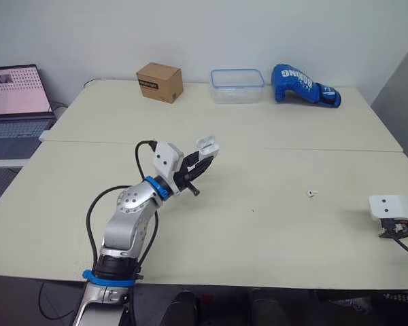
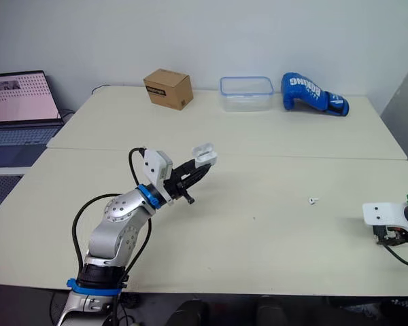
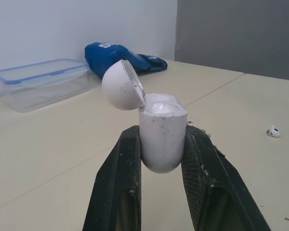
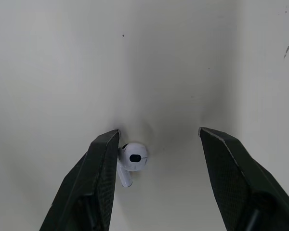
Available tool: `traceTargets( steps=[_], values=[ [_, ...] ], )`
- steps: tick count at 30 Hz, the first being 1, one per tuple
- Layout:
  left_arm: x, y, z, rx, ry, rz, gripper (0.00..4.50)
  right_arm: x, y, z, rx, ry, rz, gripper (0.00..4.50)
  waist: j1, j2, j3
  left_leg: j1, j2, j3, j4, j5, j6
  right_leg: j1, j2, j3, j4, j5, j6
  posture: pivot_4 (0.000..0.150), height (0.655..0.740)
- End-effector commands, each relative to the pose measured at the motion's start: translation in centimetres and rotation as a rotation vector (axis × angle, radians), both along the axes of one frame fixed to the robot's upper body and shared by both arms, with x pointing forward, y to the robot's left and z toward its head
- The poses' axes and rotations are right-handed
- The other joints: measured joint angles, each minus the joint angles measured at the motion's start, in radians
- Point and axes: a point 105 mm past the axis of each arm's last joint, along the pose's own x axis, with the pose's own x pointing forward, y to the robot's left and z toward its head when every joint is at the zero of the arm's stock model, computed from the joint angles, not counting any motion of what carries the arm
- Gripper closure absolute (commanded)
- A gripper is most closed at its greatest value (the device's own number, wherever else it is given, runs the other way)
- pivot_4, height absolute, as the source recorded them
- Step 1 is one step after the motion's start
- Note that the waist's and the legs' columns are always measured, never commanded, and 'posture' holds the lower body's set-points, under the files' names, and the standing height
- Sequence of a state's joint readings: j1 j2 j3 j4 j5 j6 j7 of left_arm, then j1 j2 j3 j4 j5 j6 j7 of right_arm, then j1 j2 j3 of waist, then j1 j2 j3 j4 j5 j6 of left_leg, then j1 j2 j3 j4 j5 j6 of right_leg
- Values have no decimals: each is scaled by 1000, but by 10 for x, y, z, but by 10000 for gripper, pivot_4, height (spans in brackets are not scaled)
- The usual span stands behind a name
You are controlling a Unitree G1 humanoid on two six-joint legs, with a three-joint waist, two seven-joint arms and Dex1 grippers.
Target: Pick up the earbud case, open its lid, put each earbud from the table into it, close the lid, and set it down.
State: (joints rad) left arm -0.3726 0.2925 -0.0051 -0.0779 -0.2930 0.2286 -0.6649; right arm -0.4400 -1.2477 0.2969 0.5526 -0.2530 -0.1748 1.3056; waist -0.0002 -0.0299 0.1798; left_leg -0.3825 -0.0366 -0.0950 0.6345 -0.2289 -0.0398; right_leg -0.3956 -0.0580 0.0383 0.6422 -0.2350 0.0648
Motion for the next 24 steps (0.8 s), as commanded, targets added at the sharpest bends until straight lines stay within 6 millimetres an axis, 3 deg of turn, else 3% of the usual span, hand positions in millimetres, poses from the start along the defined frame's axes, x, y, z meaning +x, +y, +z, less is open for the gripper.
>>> traceTargets(
  steps=[1,12,15,20,24],
  values=[
    [-7,-2,15,-8,-57,-11,37336,-20,-16,-14,-46,128,-53,16999,1,0,0,0,0,0,0,0,0,1,0,0,0,0,0,1500,7400],
    [-9,2,14,-8,-48,8,37336,-14,-11,-17,-15,114,-71,16999,1,0,0,1,0,-1,0,-1,0,2,-1,-2,0,-1,0,1500,7400],
    [-9,2,14,-7,-49,9,37336,-12,-5,-19,18,110,-74,23115,0,-3,-1,1,0,-1,0,-1,0,2,-1,-2,-1,-1,0,1500,7400],
    [-10,0,13,-2,-45,-9,37336,-11,5,-20,86,110,-99,39956,-5,-8,-4,6,0,-1,0,-1,0,7,-1,-1,-1,-1,1,1500,7400],
    [-12,-3,11,9,-38,-38,37336,-7,14,-17,145,85,-116,41068,-8,-8,-4,7,1,-1,0,-2,0,7,0,-1,-1,-1,1,1500,7400]
  ],
)
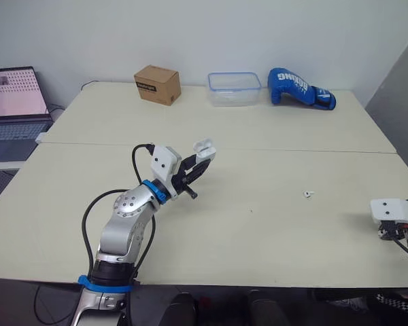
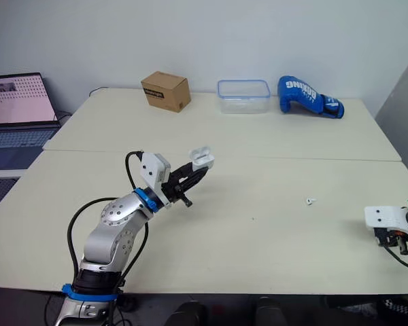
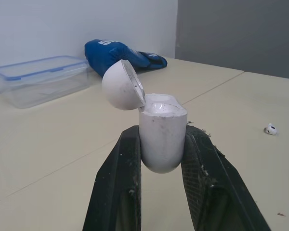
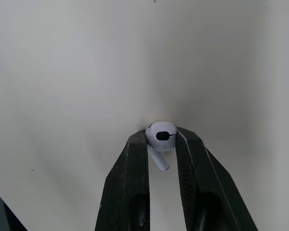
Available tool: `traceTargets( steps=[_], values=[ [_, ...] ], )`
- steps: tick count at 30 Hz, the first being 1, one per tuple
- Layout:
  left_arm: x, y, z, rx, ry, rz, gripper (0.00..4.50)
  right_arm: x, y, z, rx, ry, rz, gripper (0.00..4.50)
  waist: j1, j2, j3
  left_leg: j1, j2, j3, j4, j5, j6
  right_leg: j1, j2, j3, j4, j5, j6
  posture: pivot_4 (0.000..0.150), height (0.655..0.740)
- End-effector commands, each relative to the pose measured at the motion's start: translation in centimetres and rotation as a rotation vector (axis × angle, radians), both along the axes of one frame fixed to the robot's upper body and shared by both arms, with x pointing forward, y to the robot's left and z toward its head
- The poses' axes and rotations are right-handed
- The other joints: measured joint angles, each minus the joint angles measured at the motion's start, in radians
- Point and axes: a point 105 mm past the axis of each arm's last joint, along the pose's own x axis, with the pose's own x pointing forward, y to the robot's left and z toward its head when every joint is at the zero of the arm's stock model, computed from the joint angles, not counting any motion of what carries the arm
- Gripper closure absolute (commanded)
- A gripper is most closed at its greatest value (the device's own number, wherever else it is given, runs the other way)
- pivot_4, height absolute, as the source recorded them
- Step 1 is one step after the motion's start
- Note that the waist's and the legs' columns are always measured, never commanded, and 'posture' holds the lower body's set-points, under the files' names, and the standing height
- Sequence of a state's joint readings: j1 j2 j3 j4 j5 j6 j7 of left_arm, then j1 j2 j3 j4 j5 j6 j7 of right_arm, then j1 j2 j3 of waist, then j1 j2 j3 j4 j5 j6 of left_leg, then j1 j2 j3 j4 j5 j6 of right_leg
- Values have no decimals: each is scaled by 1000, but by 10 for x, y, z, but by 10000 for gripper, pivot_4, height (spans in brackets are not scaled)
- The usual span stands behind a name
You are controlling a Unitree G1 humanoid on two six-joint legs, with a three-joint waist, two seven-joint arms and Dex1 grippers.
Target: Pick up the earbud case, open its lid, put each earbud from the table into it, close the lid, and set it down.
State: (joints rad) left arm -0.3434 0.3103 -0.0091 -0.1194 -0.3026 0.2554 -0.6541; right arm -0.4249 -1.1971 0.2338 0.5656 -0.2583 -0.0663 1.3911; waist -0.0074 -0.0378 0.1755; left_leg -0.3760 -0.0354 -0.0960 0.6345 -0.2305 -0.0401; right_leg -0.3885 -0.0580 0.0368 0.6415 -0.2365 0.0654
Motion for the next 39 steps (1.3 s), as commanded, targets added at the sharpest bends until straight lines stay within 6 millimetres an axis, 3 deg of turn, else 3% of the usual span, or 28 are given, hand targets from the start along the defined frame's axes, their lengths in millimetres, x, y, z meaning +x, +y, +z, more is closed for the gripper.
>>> traceTargets(
  steps=[1,4,5,7,10,13,17,20,23,39],
  values=[
    [-6,-5,13,-1,-52,-45,37336,1,20,-7,105,6,2,41068,-1,0,0,0,1,0,0,0,0,0,1,0,0,0,0,1500,7400],
    [-5,-6,10,3,-47,-54,37336,17,53,9,294,-79,-10,41068,-14,0,0,1,6,1,0,-1,-1,0,4,0,0,0,-1,1500,7400],
    [-6,-7,9,-1,-42,-61,37336,27,73,21,399,-140,1,41068,-21,0,0,1,8,1,0,-1,-1,0,4,0,0,0,-1,1500,7400],
    [-7,-11,8,-4,-36,-78,37336,51,123,59,672,-301,-9,41068,-33,1,1,2,9,3,-1,-1,-1,0,6,2,2,-1,0,1500,7400],
    [-6,-14,10,-32,-35,-90,37336,74,182,118,1055,-459,-115,41068,-43,8,5,5,11,7,-2,-1,-2,-1,7,5,4,-1,0,1500,7400],
    [-3,-20,17,-72,-42,-99,37336,77,234,162,1341,-559,-153,41068,-30,10,5,3,12,3,-3,-1,-2,-3,7,3,4,1,-2,1500,7400],
    [5,-26,27,-107,-50,-103,37336,69,283,178,1496,-605,-169,41068,0,10,4,-11,11,-5,-2,-1,-2,-15,5,-3,5,2,-4,1500,7400],
    [10,-30,31,-115,-57,-103,37336,67,303,174,1518,-629,-184,41068,9,10,4,-24,8,-5,3,-1,-2,-25,2,-4,6,3,-4,1500,7400],
    [12,-34,34,-114,-64,-109,37336,67,313,172,1549,-640,-201,41068,5,10,4,-25,5,-1,6,-1,-2,-25,2,0,5,5,-2,1500,7400],
    [12,-38,41,-117,-84,-129,37336,66,326,152,1538,-582,-220,41068,-23,10,4,-22,4,-1,6,-1,-1,-24,5,0,7,5,-2,1500,7400]
  ],
)
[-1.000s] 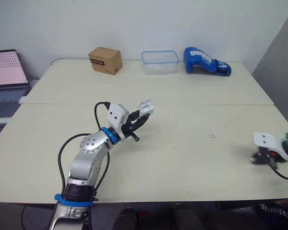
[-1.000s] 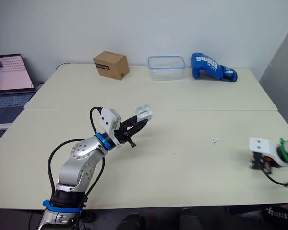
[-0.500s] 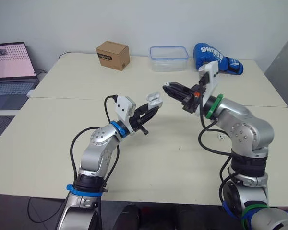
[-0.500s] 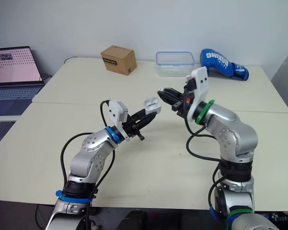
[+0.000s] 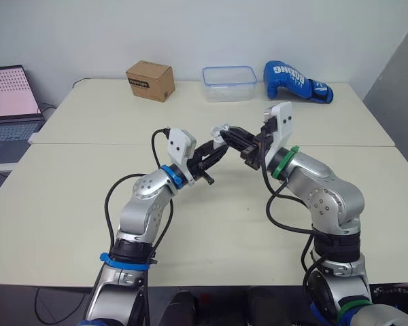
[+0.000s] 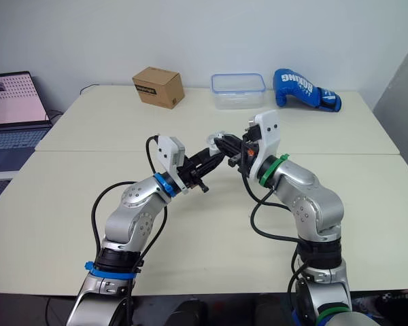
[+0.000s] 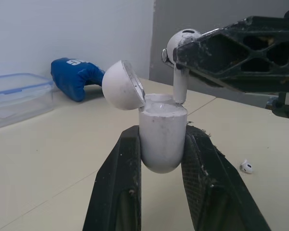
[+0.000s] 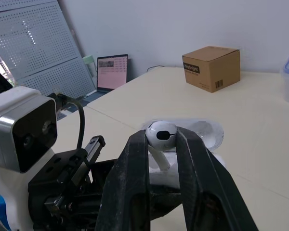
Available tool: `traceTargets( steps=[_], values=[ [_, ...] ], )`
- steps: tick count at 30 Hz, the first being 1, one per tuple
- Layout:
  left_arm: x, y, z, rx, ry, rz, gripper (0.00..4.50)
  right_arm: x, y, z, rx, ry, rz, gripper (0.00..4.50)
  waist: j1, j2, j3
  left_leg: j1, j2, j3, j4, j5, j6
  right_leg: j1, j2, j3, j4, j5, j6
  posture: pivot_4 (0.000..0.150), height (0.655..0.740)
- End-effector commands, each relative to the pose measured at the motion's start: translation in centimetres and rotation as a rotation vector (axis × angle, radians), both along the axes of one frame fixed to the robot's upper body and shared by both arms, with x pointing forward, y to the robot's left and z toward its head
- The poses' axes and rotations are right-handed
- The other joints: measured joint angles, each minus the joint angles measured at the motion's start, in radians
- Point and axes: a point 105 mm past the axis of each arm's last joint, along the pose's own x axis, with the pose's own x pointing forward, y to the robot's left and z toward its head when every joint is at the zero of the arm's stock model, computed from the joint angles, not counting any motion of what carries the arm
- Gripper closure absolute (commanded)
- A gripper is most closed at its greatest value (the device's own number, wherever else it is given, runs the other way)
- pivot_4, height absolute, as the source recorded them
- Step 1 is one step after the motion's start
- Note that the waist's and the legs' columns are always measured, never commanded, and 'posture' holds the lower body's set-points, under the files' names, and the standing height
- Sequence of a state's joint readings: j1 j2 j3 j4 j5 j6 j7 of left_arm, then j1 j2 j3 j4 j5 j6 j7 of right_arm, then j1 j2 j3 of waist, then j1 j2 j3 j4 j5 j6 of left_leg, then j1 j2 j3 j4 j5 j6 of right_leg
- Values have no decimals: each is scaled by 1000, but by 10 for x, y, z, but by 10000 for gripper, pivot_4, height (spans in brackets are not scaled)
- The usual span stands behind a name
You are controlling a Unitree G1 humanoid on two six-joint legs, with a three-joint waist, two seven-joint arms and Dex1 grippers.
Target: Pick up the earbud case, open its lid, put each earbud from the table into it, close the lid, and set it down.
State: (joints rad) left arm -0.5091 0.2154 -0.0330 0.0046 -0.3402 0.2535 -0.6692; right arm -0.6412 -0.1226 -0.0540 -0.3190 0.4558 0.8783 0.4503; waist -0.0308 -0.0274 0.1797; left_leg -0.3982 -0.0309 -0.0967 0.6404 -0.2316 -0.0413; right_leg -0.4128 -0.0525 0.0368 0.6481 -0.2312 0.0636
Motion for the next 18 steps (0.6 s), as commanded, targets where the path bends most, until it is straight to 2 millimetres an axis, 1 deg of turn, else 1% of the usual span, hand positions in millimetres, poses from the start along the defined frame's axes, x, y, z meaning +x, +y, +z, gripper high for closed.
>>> traceTargets(
  steps=[1,9,18],
  values=[
    [-5,-3,16,-16,-65,-24,37336,-5,4,10,16,-46,22,41068,0,0,0,0,0,0,0,0,0,0,0,0,0,0,0,1500,7400],
    [-9,-6,16,-4,-74,-41,37336,-5,10,7,15,-39,40,41068,0,0,0,0,0,0,0,0,0,0,0,0,0,0,0,1500,7400],
    [-11,-10,23,-15,-94,-59,37336,-1,8,-1,-19,-30,27,41068,0,0,0,0,0,0,0,0,0,0,0,0,0,0,0,1500,7400]
  ],
)
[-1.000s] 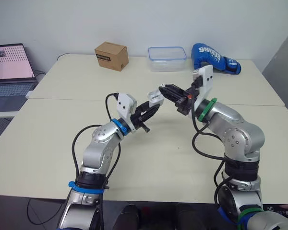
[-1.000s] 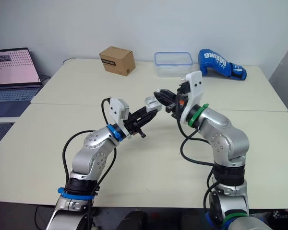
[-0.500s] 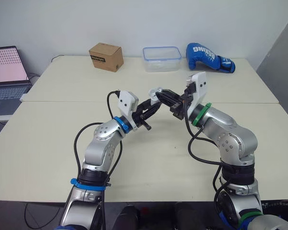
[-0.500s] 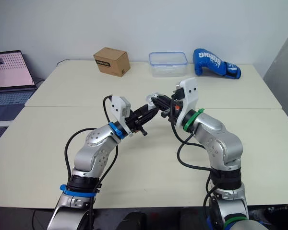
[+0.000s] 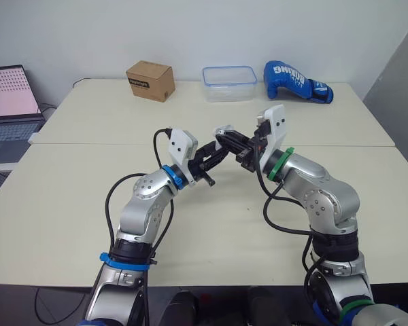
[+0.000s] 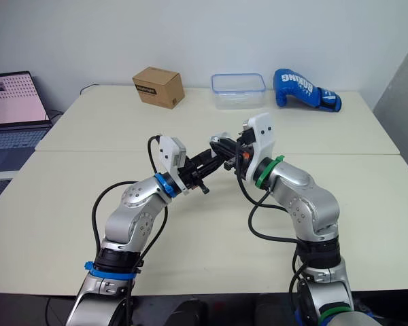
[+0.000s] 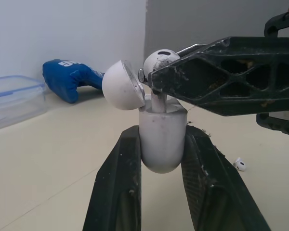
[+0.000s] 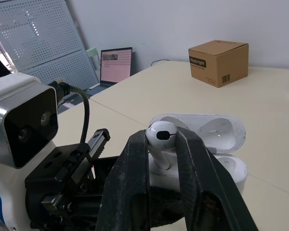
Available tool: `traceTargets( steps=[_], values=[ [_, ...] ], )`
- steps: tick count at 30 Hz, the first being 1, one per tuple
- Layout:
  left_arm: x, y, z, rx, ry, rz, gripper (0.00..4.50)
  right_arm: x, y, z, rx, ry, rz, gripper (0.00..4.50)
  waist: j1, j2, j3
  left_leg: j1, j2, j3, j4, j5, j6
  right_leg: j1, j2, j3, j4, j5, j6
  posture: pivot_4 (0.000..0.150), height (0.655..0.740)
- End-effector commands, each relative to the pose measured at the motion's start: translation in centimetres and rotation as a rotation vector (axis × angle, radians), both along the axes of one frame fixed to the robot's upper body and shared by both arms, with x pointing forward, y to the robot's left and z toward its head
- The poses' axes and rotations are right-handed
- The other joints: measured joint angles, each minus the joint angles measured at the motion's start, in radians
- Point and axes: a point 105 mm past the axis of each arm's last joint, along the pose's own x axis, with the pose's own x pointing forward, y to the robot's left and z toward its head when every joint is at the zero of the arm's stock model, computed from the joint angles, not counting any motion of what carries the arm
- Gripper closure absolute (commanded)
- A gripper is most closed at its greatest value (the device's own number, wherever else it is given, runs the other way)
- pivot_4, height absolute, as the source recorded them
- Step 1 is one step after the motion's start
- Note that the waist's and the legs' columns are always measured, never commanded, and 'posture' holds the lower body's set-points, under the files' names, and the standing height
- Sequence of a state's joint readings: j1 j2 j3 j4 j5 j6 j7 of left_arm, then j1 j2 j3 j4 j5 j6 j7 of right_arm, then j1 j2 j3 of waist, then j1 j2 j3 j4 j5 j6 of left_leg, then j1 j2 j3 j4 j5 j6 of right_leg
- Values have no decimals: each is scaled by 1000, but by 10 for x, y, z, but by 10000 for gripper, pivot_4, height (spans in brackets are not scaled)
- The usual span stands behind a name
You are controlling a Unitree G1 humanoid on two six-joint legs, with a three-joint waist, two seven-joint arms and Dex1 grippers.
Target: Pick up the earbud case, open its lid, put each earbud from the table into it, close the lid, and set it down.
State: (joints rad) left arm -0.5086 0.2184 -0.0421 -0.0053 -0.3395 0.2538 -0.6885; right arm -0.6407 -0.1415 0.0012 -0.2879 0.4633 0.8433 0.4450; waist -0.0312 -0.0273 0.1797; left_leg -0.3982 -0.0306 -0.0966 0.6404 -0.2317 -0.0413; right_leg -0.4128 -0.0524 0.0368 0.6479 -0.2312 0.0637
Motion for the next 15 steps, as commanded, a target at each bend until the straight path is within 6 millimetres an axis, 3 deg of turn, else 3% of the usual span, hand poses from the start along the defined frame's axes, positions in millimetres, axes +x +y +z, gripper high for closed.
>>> traceTargets(
  steps=[1,5,12,15],
  values=[
    [-9,-7,22,-29,-86,-35,37336,-1,0,5,11,-31,0,41068,0,0,0,0,0,0,0,0,0,0,0,0,0,0,0,1500,7400],
    [-11,-8,23,-30,-90,-40,37336,1,0,1,11,-17,-13,41068,0,0,0,0,0,0,0,0,0,0,0,0,0,0,0,1500,7400],
    [-13,-8,23,-26,-88,-45,37336,5,-4,-2,20,0,-34,17710,0,0,0,0,0,0,0,0,0,0,0,0,0,0,0,1500,7400],
    [-14,-9,22,-25,-85,-48,37336,4,-4,-1,28,2,-37,17710,0,0,0,0,0,0,0,0,0,0,0,0,0,0,0,1500,7400]
  ],
)
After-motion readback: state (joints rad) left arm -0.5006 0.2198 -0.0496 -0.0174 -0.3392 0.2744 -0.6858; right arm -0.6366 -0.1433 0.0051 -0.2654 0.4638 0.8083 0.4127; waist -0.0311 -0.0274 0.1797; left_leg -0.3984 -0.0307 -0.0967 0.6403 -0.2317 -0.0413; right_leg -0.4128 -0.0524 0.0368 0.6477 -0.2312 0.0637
